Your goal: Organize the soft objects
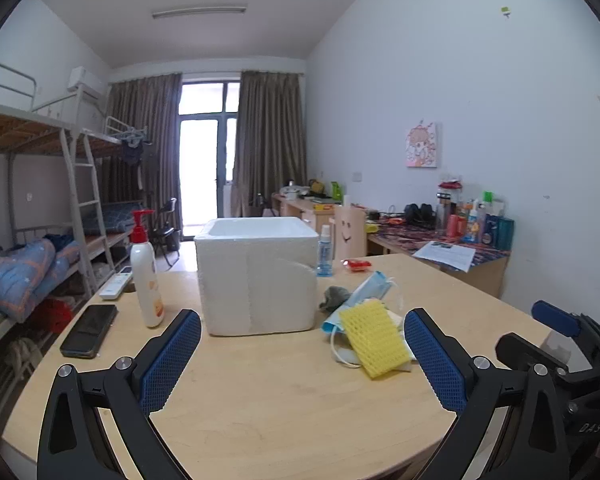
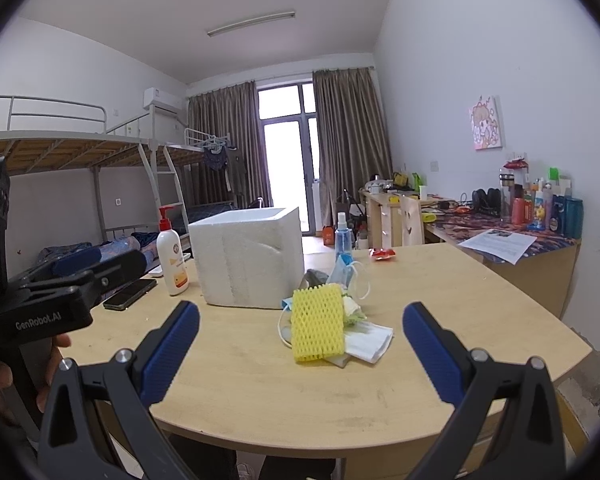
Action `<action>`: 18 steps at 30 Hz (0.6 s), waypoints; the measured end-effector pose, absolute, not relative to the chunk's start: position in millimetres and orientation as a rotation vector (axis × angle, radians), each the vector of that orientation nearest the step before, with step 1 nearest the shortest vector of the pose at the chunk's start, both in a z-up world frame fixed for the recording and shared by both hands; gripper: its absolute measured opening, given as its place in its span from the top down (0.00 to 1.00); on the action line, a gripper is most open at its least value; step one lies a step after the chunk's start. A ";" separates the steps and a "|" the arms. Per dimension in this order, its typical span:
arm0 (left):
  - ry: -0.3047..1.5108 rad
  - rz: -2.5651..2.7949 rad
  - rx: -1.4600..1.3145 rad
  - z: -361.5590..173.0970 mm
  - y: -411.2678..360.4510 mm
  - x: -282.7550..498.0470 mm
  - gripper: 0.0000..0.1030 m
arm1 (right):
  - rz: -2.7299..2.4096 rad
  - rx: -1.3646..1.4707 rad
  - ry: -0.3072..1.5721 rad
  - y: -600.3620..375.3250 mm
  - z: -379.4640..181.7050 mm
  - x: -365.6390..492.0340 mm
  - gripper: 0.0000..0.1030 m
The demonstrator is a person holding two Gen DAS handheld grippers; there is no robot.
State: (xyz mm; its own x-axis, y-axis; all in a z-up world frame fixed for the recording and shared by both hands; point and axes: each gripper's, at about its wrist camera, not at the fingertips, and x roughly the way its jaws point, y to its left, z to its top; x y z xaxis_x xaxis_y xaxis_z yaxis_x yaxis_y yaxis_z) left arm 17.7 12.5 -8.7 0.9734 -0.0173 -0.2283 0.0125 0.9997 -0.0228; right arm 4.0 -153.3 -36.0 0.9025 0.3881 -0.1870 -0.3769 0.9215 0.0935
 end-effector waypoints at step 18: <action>0.262 -0.014 0.011 -16.7 20.9 54.8 0.01 | 0.375 0.051 0.305 -150.8 -47.2 52.2 0.00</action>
